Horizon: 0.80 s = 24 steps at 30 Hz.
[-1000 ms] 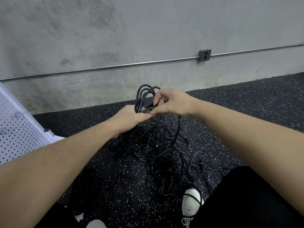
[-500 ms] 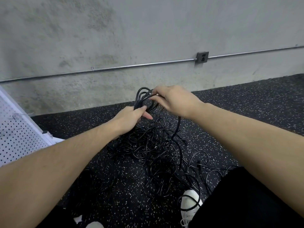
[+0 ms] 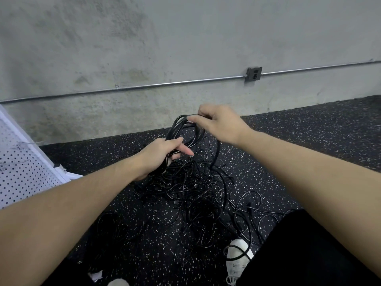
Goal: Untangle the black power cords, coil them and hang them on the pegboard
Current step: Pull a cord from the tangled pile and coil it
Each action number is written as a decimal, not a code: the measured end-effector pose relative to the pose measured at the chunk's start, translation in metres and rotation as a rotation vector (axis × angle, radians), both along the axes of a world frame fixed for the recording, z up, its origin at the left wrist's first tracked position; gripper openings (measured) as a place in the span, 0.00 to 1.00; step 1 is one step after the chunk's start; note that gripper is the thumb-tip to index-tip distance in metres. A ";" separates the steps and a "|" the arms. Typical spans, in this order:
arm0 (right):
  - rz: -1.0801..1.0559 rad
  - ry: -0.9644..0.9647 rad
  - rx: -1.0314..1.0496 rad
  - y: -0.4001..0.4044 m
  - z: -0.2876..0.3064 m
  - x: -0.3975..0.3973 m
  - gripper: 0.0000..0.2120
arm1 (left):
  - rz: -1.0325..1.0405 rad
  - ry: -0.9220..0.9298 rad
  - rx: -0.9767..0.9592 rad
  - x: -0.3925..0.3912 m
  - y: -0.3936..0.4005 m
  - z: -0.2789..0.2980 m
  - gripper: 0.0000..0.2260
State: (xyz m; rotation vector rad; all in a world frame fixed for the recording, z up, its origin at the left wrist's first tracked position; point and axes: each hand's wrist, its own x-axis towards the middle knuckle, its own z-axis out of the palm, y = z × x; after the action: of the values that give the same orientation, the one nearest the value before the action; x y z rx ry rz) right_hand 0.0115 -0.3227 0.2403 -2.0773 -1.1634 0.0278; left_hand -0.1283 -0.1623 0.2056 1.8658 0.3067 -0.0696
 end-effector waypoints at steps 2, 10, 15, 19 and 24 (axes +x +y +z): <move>-0.051 0.127 0.115 0.004 -0.003 -0.002 0.19 | -0.028 -0.062 0.004 0.003 -0.008 0.005 0.23; -0.060 0.614 0.463 0.010 -0.003 -0.012 0.15 | -0.132 -0.180 -0.022 0.005 -0.025 0.009 0.21; -0.146 0.985 0.497 0.010 0.003 -0.019 0.21 | -0.106 -0.201 0.010 0.006 -0.030 0.005 0.22; -0.201 1.042 0.610 0.019 0.006 -0.017 0.14 | -0.086 -0.154 -0.005 0.008 -0.035 0.004 0.22; -0.151 1.260 0.771 0.020 0.011 -0.013 0.15 | -0.108 -0.177 -0.043 0.013 -0.038 0.008 0.23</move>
State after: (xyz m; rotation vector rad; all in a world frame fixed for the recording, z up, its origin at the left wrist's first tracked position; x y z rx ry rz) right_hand -0.0019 -0.3027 0.2516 -1.0473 -0.1477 0.6140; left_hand -0.1155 -0.2004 0.2137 1.8311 0.0810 0.0154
